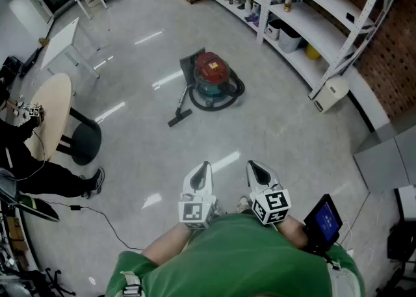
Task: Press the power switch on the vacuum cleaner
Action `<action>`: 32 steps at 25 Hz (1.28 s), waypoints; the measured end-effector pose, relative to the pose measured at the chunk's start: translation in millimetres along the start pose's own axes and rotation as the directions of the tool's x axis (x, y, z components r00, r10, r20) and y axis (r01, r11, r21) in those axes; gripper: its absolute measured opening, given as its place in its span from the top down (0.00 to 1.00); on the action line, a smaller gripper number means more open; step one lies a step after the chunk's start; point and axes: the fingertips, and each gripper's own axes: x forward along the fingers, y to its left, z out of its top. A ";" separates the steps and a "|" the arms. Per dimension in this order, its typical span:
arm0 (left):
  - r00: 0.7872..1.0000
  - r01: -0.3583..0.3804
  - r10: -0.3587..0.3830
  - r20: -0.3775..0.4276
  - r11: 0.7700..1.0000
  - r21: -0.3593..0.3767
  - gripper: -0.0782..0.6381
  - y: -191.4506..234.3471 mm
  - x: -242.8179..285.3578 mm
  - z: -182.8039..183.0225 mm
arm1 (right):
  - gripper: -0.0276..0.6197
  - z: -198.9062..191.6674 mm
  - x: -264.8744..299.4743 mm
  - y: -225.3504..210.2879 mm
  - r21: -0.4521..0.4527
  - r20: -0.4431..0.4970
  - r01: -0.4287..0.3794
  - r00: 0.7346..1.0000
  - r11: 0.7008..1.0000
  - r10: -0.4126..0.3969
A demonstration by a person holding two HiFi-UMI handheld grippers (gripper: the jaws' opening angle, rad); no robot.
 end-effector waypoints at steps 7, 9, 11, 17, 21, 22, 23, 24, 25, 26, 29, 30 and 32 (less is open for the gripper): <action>1.000 -0.003 0.003 0.004 1.000 0.003 0.88 -3.1 -1.8 3.0 | 0.96 2.9 -4.4 0.9 0.000 0.013 -0.005 1.000 1.000 0.005; 1.000 -0.002 0.002 0.007 1.000 0.005 0.88 -2.6 -3.0 3.4 | 0.96 3.1 -5.2 3.3 -0.002 0.021 -0.008 1.000 1.000 0.008; 1.000 0.001 -0.001 0.009 1.000 0.008 0.88 -2.8 -4.1 3.3 | 0.96 2.3 -6.0 5.1 -0.003 0.025 -0.009 1.000 1.000 0.009; 1.000 0.004 -0.004 0.012 1.000 0.010 0.88 -3.0 -5.8 3.3 | 0.96 0.4 -8.4 7.3 0.002 0.028 -0.005 1.000 1.000 0.005; 1.000 0.009 -0.009 0.008 1.000 0.002 0.88 0.4 -7.7 4.3 | 0.96 -0.4 -7.7 10.8 0.004 0.021 0.004 1.000 1.000 -0.004; 1.000 0.010 -0.010 0.008 1.000 0.000 0.88 1.3 -8.5 4.2 | 0.96 -1.1 -7.6 12.0 0.004 0.019 0.006 1.000 1.000 -0.006; 1.000 0.012 -0.012 0.009 1.000 -0.002 0.88 2.3 -9.1 3.8 | 0.96 -1.9 -7.3 13.0 0.004 0.018 0.008 1.000 1.000 -0.008; 1.000 0.013 -0.013 0.010 1.000 -0.003 0.88 3.5 -9.1 3.2 | 0.96 -2.7 -6.8 13.8 0.004 0.016 0.010 1.000 1.000 -0.010; 1.000 0.014 -0.014 0.010 1.000 -0.006 0.88 4.9 -9.0 2.8 | 0.96 -3.0 -6.0 14.6 0.003 0.015 0.012 1.000 1.000 -0.012; 1.000 0.016 -0.015 0.009 1.000 -0.009 0.88 6.4 -8.7 2.7 | 0.96 -2.9 -5.2 15.6 0.002 0.015 0.014 1.000 1.000 -0.014; 1.000 0.026 -0.026 0.006 1.000 -0.016 0.88 11.6 -8.4 2.6 | 0.96 -1.9 -3.2 19.2 -0.004 0.012 0.025 1.000 1.000 -0.025; 0.999 0.031 -0.031 0.007 0.999 -0.017 0.88 13.4 -8.3 2.3 | 0.96 -1.9 -2.4 20.5 -0.005 0.012 0.030 0.999 1.000 -0.030; 0.999 0.050 -0.050 0.008 0.999 -0.017 0.88 16.2 -7.9 1.3 | 0.96 -1.5 -0.8 23.0 -0.008 0.013 0.042 0.999 0.999 -0.042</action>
